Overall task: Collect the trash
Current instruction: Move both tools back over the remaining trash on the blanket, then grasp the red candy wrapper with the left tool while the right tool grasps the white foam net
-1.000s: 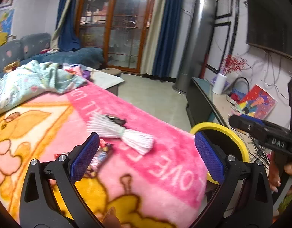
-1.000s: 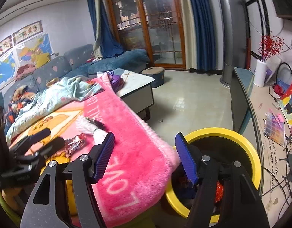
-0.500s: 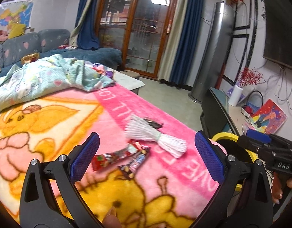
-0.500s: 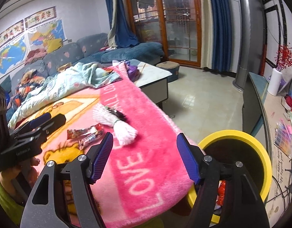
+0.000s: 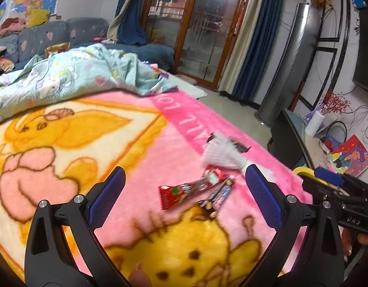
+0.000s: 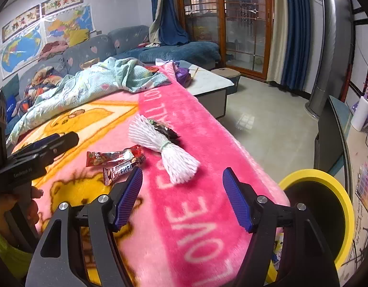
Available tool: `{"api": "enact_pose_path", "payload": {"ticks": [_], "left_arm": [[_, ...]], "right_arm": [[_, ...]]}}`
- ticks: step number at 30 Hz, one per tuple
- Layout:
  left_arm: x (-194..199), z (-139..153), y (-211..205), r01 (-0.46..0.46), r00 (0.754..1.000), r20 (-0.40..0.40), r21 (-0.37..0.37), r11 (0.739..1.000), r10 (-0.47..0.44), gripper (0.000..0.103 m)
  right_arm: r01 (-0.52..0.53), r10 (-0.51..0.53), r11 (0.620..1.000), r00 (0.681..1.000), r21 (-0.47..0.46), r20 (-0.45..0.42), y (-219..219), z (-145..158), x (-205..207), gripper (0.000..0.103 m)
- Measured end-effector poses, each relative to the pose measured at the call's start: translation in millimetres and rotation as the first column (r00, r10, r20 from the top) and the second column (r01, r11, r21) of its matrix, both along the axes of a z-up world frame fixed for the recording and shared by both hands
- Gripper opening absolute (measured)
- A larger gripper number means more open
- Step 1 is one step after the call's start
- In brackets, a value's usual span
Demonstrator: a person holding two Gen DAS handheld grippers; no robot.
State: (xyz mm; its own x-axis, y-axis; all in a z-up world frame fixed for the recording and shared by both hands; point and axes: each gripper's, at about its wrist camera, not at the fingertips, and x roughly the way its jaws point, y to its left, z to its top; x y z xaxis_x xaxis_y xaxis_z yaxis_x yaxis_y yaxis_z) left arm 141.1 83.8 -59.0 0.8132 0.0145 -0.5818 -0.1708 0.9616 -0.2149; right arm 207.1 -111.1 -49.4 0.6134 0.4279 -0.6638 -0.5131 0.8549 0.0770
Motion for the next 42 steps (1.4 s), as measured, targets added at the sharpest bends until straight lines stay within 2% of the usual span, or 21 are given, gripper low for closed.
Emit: {"api": "enact_pose_path", "payload": {"ticks": [5, 8, 11, 16, 18, 19, 21, 22, 29, 31, 36, 39, 42], "left_arm": [[5, -16, 14, -0.013, 0.998, -0.054, -0.026, 1.000, 0.012, 0.092], [12, -25, 22, 0.002, 0.996, -0.085, -0.087, 0.996, -0.010, 0.092], [22, -38, 26, 0.057, 0.991, -0.113, -0.182, 0.982, -0.078, 0.091], [31, -51, 25, 0.065, 0.982, -0.157, -0.230, 0.971, -0.103, 0.076], [32, -53, 24, 0.065, 0.981, -0.162, -0.234, 0.970, -0.105, 0.074], [34, -54, 25, 0.067, 0.981, -0.163, -0.237, 0.969, -0.107, 0.074], [34, -54, 25, 0.068, 0.981, -0.161, -0.241, 0.968, -0.109, 0.072], [35, -55, 25, 0.072, 0.981, -0.160, -0.246, 0.967, -0.113, 0.072], [34, -56, 26, 0.077, 0.980, -0.159, -0.257, 0.963, -0.121, 0.051], [35, -56, 24, 0.101, 0.977, -0.156, -0.264, 0.959, -0.146, 0.041], [33, -54, 15, 0.157, 0.969, -0.146, -0.267, 0.951, -0.201, 0.023], [29, -50, 9, 0.180, 0.967, -0.133, -0.242, 0.953, -0.216, 0.007], [24, -44, 6, 0.179, 0.972, -0.115, -0.207, 0.962, -0.205, 0.003]], "right_arm": [[-0.022, 0.022, 0.999, 1.000, -0.027, -0.010, 17, -10, 12, 0.067], [-0.035, 0.034, 0.998, 0.999, -0.050, -0.010, 27, -18, 21, 0.067], [-0.039, 0.037, 0.996, 0.999, -0.074, -0.029, 35, -29, 33, 0.067], [-0.039, 0.034, 0.990, 0.999, -0.132, -0.041, 47, -46, 50, 0.067], [-0.044, 0.035, 0.988, 0.998, -0.150, -0.057, 50, -52, 57, 0.067], [-0.046, 0.036, 0.987, 0.997, -0.153, -0.067, 51, -55, 58, 0.065], [-0.050, 0.035, 0.986, 0.995, -0.157, -0.097, 53, -62, 62, 0.038], [-0.060, 0.042, 0.987, 0.992, -0.151, -0.122, 53, -66, 62, 0.036], [-0.080, 0.065, 0.990, 0.989, -0.112, -0.135, 47, -66, 48, 0.027], [-0.082, 0.067, 0.992, 0.987, -0.099, -0.144, 44, -64, 45, 0.026], [-0.084, 0.073, 0.995, 0.982, -0.057, -0.175, 35, -58, 37, 0.023], [-0.088, 0.079, 0.995, 0.981, -0.042, -0.180, 29, -53, 30, 0.021], [-0.075, 0.069, 0.997, 0.982, -0.025, -0.177, 21, -47, 25, 0.020]]}}
